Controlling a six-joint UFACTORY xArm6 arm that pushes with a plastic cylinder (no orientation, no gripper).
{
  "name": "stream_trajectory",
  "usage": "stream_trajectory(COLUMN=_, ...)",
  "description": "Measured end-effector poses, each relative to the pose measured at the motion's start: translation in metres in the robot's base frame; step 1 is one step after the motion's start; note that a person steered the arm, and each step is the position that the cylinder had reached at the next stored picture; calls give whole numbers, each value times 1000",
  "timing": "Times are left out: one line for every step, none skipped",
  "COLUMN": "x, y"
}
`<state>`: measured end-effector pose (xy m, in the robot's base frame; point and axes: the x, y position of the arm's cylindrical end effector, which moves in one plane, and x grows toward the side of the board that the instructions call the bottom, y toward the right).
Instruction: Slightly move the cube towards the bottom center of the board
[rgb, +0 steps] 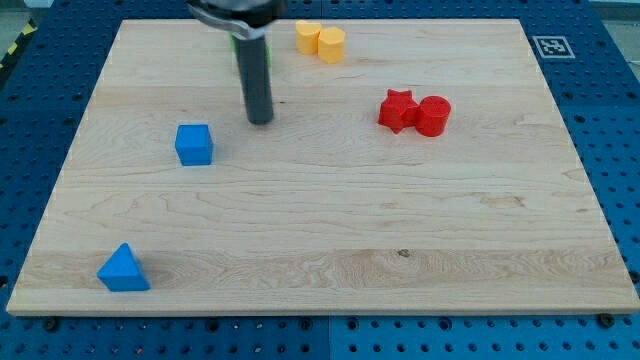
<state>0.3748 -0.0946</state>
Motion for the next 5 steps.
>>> stream_trajectory(x=-7, y=-55)
stream_trajectory(x=-6, y=-76)
stream_trajectory(x=9, y=-77)
stream_trajectory(x=32, y=-77)
stream_trajectory(x=48, y=-77)
